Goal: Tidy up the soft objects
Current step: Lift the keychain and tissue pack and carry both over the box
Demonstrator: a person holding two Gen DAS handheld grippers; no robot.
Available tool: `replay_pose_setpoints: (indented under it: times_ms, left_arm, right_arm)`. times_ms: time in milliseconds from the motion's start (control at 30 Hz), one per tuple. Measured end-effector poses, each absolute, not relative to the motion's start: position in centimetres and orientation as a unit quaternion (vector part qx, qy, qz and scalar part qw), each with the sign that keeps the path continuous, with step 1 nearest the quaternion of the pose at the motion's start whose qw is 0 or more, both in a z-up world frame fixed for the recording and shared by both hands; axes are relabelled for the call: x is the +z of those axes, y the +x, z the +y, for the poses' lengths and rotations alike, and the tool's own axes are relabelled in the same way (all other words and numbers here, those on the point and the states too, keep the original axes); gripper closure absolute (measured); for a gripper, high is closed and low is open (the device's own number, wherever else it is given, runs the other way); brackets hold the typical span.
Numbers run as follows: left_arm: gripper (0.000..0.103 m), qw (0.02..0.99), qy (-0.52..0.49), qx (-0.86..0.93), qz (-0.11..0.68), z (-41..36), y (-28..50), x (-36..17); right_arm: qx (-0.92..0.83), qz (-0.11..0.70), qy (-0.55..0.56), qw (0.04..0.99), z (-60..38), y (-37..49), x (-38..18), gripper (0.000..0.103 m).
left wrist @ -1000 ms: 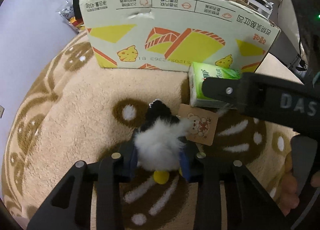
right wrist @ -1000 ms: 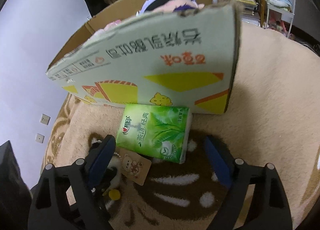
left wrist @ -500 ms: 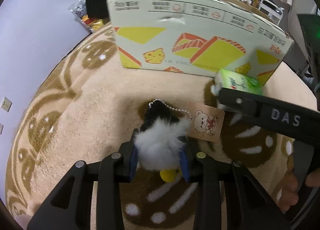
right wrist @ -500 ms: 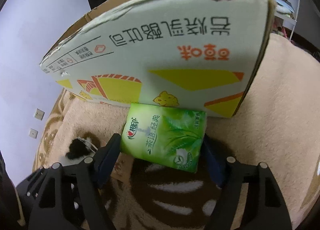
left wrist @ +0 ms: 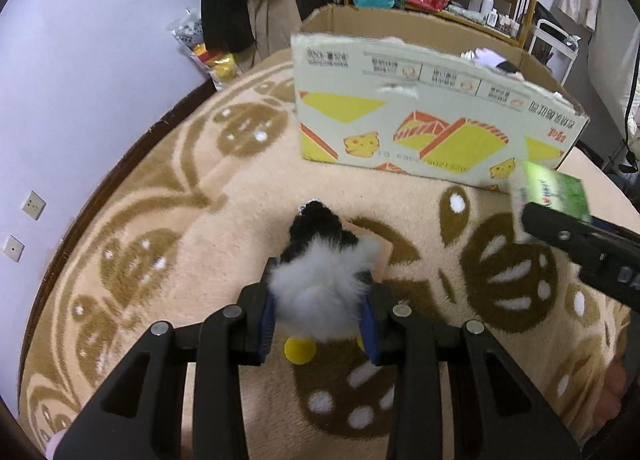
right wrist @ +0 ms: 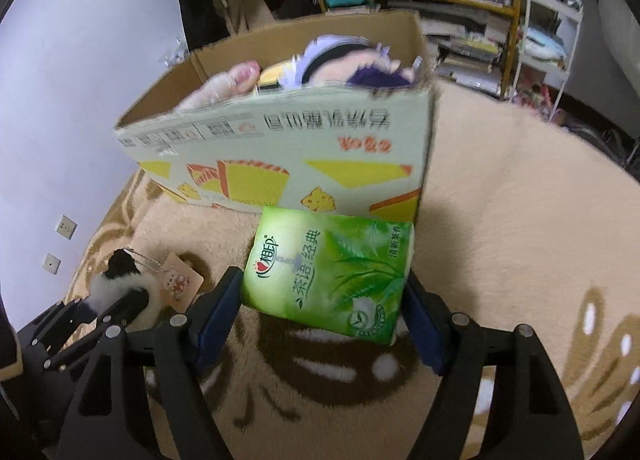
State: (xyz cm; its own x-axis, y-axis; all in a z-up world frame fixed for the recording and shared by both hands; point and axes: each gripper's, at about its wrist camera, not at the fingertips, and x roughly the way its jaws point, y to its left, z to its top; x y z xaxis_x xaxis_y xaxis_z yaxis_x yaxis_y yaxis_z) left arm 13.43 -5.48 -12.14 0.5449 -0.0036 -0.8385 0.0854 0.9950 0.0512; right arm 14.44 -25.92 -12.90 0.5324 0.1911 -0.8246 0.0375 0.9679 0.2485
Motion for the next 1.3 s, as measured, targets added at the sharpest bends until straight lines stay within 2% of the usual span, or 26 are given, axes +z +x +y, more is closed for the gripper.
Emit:
replay_pose_setpoints:
  times_ms: [567, 1033, 1300]
  left_arm:
    - [0.07, 0.917, 0.03, -0.04, 0.396, -4.4, 12.6, -2.9]
    - [0.07, 0.943, 0.031, -0.06, 0.327, -7.9, 19.4, 4.1]
    - [0.069, 0.947, 0.04, -0.055, 0.313, -9.4, 23.5, 4.9]
  right_arm:
    - [0.049, 0.376, 0.097, 0.92, -26.1, 10.8, -3.2, 0.022]
    - [0.041, 0.318, 0.109, 0.941, -26.4, 15.3, 1.1, 0.022]
    - [0.042, 0.302, 0.102, 0.947, -27.6, 18.5, 2.2, 0.022]
